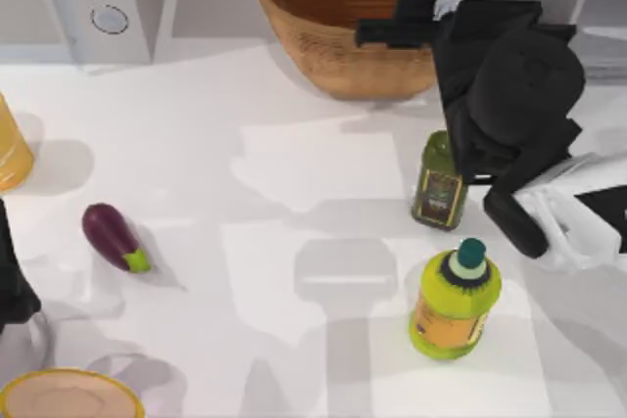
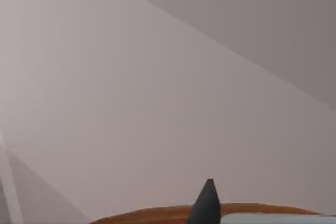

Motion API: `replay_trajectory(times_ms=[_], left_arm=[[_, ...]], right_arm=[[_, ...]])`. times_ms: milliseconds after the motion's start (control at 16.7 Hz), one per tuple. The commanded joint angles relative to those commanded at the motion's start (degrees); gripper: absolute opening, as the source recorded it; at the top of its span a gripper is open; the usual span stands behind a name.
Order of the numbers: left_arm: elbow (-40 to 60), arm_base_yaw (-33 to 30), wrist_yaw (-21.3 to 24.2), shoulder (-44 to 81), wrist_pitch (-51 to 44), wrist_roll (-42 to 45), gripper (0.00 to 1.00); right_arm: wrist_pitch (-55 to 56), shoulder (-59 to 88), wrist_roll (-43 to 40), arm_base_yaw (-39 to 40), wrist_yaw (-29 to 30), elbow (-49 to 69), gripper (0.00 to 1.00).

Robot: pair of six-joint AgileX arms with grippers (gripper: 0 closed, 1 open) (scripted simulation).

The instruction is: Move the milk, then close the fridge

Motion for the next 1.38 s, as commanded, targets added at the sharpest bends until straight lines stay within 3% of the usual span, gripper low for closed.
replay_trajectory(times_ms=[360, 600, 1080, 1380], left_arm=[[0.00, 0.00, 0.00, 0.00, 0.00, 0.00, 1.00], [0.00, 0.00, 0.00, 0.00, 0.00, 0.00, 1.00], [0.00, 0.00, 0.00, 0.00, 0.00, 0.00, 1.00], [0.00, 0.00, 0.00, 0.00, 0.00, 0.00, 1.00]], right_arm=[[-2.23, -15.76, -0.60, -21.54, -19.31, -18.48, 0.00], [-3.94, -21.29, -1.04, -31.42, -27.60, -26.83, 0.00], [-4.38, -22.19, -1.09, -33.77, -29.62, -28.60, 0.00], [-4.85, -12.64, -1.12, -36.35, -32.66, -19.14, 0.00]])
